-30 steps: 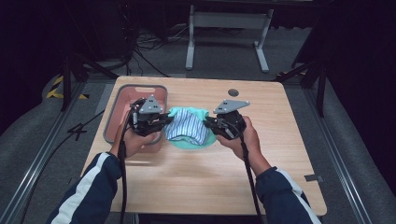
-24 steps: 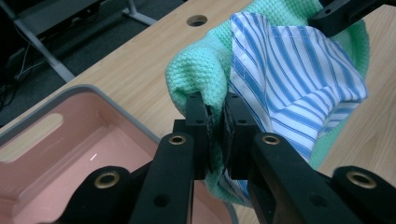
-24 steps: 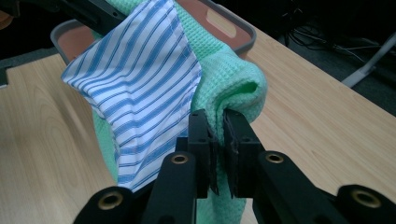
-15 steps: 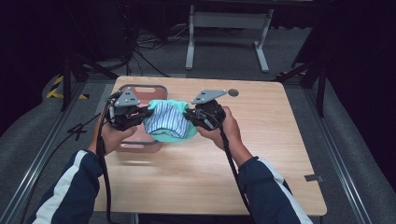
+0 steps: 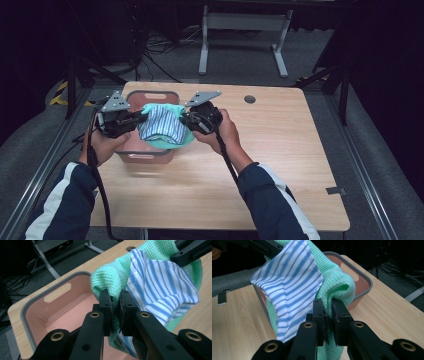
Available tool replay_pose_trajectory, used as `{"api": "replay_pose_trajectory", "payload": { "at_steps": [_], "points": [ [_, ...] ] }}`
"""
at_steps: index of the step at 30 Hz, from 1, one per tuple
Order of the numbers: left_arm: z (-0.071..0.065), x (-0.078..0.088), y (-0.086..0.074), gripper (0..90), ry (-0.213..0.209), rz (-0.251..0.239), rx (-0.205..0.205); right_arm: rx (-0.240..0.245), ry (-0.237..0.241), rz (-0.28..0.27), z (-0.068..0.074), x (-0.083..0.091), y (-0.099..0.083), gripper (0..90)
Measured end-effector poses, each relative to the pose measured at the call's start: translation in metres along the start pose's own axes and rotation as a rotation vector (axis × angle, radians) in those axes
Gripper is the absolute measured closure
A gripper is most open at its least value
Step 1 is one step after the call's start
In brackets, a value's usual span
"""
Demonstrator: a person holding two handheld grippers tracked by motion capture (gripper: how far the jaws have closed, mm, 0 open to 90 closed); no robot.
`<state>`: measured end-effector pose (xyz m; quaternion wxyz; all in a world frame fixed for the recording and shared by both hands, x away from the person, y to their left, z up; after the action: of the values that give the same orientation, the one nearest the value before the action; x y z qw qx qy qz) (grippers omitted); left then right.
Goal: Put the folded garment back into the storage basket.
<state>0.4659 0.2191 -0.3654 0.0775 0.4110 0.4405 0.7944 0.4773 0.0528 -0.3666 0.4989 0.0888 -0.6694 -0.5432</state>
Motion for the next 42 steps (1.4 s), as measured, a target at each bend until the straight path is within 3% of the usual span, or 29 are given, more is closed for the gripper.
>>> {"api": "replay_pose_trajectory", "payload": {
  "at_steps": [13,16,20,32,42],
  "points": [
    [0.025,0.01,-0.023,82.4,0.055,0.026,0.031,0.012,0.028,0.004,0.018,-0.033,0.019,82.4],
    [0.029,0.012,-0.029,82.4,0.06,0.036,0.052,0.014,0.041,0.013,0.023,-0.043,0.019,82.4],
    [0.033,0.01,-0.035,82.4,0.068,0.051,0.046,0.008,0.051,0.022,0.028,-0.055,0.018,82.4],
    [0.033,-0.011,-0.056,82.3,0.068,0.117,0.044,-0.001,0.063,0.082,0.032,-0.09,0.001,82.3],
    [0.027,-0.024,-0.071,82.1,0.055,0.165,0.042,0.002,0.057,0.13,0.031,-0.101,-0.014,82.0]
  ]
}}
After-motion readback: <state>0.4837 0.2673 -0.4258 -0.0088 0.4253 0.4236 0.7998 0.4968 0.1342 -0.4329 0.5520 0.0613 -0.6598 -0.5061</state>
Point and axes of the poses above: each handheld gripper's, and its own axes: x roughly backward along the jaws, y roughly out of its top, z roughly to its left, the point moved 9 cm from there along -x, roughly forward along the jaws, and after that the axes turned 11 degrees about -x, right-handed, at the moved point
